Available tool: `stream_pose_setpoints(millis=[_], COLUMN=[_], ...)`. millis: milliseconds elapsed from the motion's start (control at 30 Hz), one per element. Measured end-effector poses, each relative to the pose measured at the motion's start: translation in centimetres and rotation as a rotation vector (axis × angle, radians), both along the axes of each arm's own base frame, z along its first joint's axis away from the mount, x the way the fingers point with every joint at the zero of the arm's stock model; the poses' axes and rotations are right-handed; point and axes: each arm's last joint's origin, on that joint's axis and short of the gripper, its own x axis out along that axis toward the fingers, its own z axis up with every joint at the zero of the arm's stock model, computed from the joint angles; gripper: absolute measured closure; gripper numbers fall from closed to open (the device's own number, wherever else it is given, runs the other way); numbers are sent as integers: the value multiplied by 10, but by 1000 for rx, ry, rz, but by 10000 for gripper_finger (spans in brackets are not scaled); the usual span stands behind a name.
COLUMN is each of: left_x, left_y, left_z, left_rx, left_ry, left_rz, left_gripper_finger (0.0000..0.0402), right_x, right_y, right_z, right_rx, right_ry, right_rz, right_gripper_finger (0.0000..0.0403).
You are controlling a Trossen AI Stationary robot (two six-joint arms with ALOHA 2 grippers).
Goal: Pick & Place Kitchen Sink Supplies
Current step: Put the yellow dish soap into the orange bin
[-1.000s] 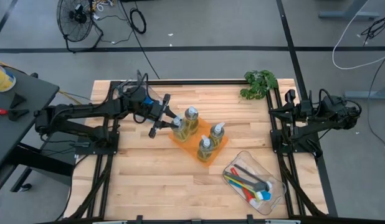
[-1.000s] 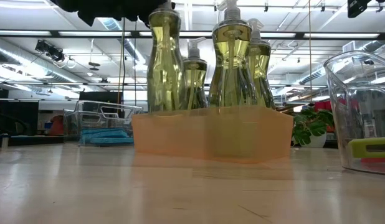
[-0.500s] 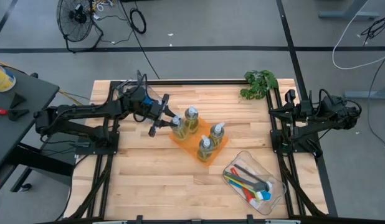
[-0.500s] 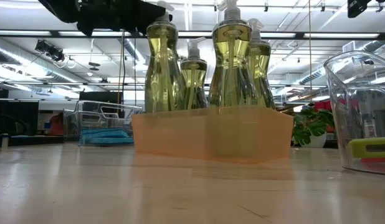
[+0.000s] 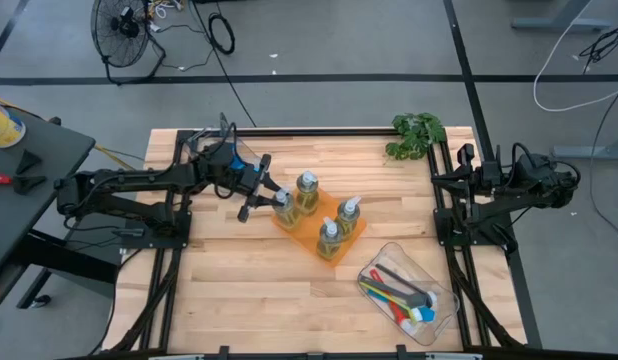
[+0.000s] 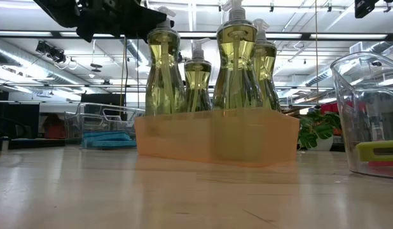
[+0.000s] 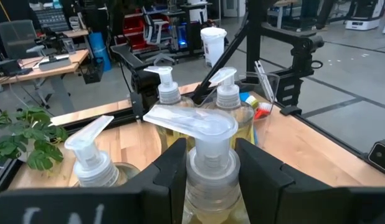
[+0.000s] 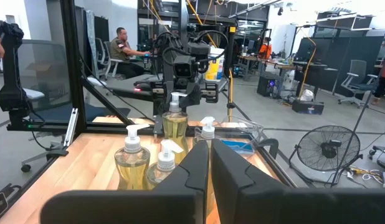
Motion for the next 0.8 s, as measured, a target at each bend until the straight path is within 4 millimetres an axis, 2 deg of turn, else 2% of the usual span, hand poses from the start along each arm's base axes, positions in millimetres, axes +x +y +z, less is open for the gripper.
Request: stream_pose_setpoints(millis=[433,800], left_x=[9,9], left_y=[0,0], left_z=[-13,-13], left_rx=[-19,-2], left_ry=[58,54], left_rz=[-14,-18], left_gripper_finger=[281,280], right_x=[0,0], right_y=[0,0], right_z=[0,0], right_rx=[0,0], right_ry=[0,0], right_rz=[0,0], right_gripper_finger=[382,382])
